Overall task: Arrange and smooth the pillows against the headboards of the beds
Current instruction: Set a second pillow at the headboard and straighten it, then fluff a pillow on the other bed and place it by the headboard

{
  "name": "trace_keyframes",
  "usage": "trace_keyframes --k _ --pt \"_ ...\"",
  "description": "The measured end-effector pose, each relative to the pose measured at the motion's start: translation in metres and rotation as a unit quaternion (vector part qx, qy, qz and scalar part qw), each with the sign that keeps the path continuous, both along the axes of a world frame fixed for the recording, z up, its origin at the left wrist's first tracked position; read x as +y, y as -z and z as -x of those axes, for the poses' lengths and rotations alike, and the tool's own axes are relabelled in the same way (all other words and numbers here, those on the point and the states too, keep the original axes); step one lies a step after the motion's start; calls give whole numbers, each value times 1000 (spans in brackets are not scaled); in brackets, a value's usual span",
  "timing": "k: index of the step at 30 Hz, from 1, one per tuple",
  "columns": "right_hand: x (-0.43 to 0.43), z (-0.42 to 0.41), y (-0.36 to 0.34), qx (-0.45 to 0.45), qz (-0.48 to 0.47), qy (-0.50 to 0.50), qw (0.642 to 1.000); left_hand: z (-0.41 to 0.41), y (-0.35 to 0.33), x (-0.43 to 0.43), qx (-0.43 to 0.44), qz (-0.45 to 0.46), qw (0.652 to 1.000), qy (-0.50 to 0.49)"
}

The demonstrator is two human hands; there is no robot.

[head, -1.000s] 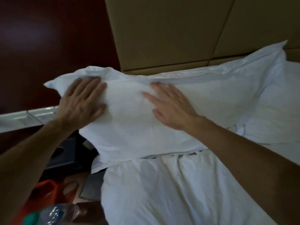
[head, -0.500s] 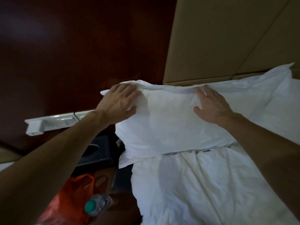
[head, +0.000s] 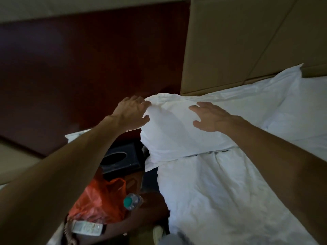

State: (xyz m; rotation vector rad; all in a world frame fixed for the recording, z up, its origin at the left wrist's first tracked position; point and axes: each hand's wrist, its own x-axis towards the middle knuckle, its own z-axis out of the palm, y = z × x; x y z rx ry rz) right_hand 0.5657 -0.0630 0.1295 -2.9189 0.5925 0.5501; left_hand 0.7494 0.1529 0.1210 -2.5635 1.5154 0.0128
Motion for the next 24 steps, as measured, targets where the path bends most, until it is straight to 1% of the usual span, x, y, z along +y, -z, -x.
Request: trace_keyframes --k 7,13,20,22,24 --pt "47 18 -40 -9 20 -34 999 29 -40 54 -29 17 998 -52" --pt "99 44 -71 -31 48 -78 995 76 -72 124 -52 27 992 -110" --pt "176 89 -100 -51 57 -122 990 154 -101 221 -27 47 977 -206" --pt "196 100 -104 -48 59 -134 988 175 -103 246 -9 65 968 -242" --pt "217 110 -107 -36 72 -159 984 194 -102 268 4 63 961 -271"
